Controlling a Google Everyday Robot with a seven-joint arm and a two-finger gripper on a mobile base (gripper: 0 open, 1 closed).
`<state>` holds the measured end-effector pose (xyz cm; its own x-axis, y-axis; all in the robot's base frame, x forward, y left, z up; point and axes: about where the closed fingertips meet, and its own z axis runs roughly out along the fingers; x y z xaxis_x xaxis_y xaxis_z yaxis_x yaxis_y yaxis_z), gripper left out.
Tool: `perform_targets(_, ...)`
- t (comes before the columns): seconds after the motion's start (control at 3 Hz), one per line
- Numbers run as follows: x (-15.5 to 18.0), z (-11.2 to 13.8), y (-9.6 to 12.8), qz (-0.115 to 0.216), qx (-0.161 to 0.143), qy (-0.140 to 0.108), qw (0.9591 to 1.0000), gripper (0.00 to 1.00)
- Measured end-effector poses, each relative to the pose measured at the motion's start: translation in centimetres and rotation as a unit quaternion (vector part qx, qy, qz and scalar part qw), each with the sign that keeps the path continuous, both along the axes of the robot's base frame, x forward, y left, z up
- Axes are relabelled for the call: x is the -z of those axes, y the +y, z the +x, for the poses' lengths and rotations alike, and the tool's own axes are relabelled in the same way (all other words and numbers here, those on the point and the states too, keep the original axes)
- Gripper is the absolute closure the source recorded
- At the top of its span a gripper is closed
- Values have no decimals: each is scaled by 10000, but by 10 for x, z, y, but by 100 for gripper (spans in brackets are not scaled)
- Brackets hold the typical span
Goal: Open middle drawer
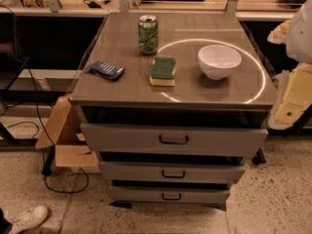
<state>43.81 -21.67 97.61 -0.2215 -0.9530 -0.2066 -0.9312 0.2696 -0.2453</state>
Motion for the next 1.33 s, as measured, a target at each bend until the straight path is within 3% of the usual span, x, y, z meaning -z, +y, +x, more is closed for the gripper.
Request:
perform_targets(0.33, 0, 0, 1, -9, 0, -28, 10000, 0)
perform_targets(0.67, 24, -5, 7, 62, -62, -122, 9999, 0)
perform_targets(1.0, 85, -7, 20, 222, -228, -11, 9995, 0)
perform_targets(1.33, 86, -7, 20, 223, -228, -11, 9995, 0)
